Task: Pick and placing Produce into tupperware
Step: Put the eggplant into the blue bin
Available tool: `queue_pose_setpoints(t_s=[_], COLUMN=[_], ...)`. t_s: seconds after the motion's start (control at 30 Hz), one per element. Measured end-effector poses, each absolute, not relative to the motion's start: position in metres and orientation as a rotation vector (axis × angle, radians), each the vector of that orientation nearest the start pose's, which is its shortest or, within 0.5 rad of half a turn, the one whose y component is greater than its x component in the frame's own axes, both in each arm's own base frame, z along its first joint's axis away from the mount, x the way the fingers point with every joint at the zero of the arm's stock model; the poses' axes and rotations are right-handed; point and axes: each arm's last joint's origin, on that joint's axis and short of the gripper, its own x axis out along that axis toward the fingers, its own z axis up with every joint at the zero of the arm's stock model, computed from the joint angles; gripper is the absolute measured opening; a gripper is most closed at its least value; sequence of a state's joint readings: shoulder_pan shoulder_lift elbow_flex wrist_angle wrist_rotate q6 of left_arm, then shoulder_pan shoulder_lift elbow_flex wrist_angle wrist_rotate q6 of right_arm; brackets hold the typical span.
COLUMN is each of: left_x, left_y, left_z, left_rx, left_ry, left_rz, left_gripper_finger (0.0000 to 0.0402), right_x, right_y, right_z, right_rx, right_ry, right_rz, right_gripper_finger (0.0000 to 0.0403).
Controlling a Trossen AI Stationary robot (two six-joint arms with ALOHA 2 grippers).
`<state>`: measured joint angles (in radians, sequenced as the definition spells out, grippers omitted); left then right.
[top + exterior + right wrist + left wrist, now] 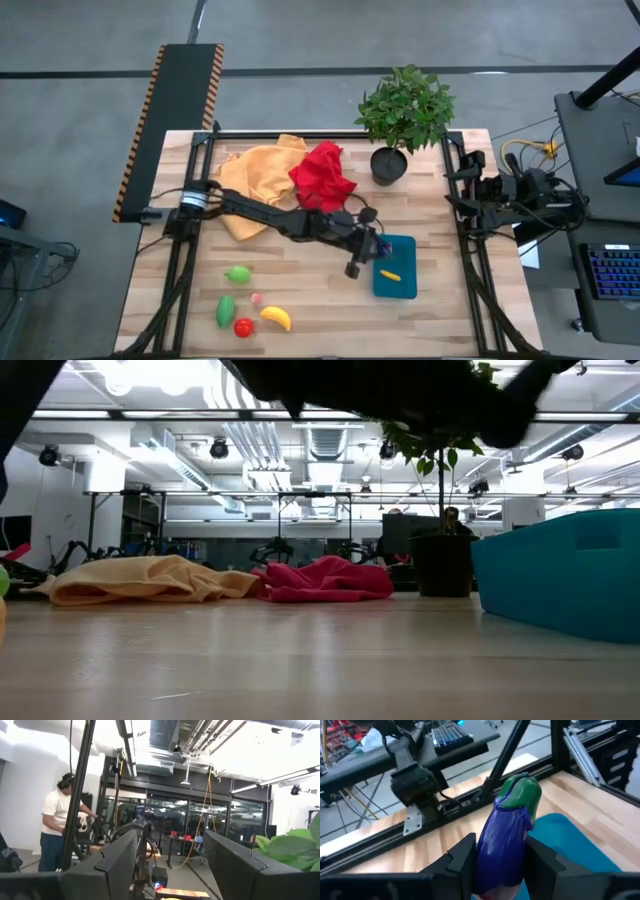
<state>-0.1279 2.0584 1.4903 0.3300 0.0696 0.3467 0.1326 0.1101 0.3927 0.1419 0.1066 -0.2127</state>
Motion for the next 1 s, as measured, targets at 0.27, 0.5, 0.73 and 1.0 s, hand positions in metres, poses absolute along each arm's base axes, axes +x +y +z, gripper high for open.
queue_pose_setpoints(t_s=[0.27, 0.5, 0.73, 1.0], left_x=[0.508, 0.527, 0.533, 0.533], left_y=[-0.066, -0.068, -0.068, -0.067], left_z=[0.21, 0.184, 0.173, 0.172], left_rx=[0.347, 0.323, 0.324, 0.324], left_ry=[0.242, 0.28, 0.291, 0.295], left_rz=[-0.256, -0.254, -0.252, -0.243], left_gripper_finger=[0.0111, 0.0111, 0.0111, 0.014], right_x=[0.064, 0.063, 0.063, 0.063], right_y=[0.005, 0.005, 0.005, 0.005], right_z=[0.299, 0.299, 0.299, 0.299], right_rx=[-0.164, -0.164, -0.165, -0.168], right_ry=[-0.415, -0.419, -0.419, -0.419], right_rz=[-0.019, -0.02, -0.02, -0.021], right_gripper_finger=[0.0224, 0.0224, 0.0224, 0.0224])
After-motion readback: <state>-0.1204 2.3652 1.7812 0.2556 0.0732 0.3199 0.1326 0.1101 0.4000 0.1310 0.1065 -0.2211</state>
